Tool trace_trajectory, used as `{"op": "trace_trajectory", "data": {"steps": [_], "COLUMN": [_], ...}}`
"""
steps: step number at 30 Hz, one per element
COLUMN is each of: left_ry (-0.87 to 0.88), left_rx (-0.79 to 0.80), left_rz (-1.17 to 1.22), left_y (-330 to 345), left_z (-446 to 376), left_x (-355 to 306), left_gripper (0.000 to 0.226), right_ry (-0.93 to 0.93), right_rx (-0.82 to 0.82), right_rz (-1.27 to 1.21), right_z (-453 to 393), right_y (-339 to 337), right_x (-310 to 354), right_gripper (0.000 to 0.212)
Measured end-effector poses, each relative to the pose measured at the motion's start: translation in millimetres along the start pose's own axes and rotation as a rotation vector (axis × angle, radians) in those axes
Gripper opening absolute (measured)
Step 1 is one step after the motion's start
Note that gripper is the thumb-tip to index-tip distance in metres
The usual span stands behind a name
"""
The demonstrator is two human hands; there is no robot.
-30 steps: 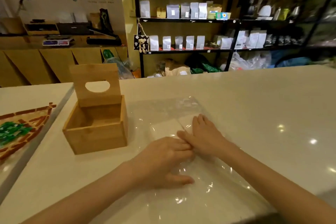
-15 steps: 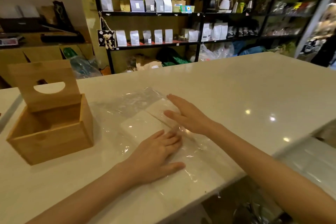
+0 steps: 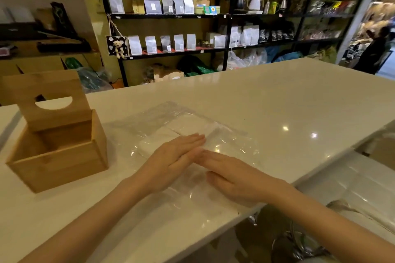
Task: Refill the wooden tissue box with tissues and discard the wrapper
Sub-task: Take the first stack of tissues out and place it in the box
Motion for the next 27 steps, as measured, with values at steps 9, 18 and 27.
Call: {"op": "trace_trajectory", "data": {"steps": [9,18,27], "left_ry": [-0.432,-0.569,-0.557], "left_rx": [-0.249,-0.288,-0.086], "left_rz": [-0.225,0.006,-0.386], "left_y": [-33.4,-39.9,-30.2], "left_z": [11.2,10.6,10.0], "left_x": [63.3,76.8,72.7], "left_gripper": [0.066,0.088,0.08], "right_ry": [-0.03,-0.008,0.031], "right_rx": [-0.07,-0.038,0.055], "right_rz": [0.291,0.29,0.299], "right_z": [-56.1,-50.9,17.3], "right_y": [33.3,37.3,27.7], "right_x": [1.7,6.5,17.1], "right_gripper": [0.081,0.078,0.062]}}
Point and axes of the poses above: each hand's wrist, its own z-axis away from the middle knuckle, its own y-axis out of the palm, x = y × z, the point moved 1 cm from there along -z, towards the middle knuckle, and after that the axes turned 11 degrees about z, right-handed, at the moved point
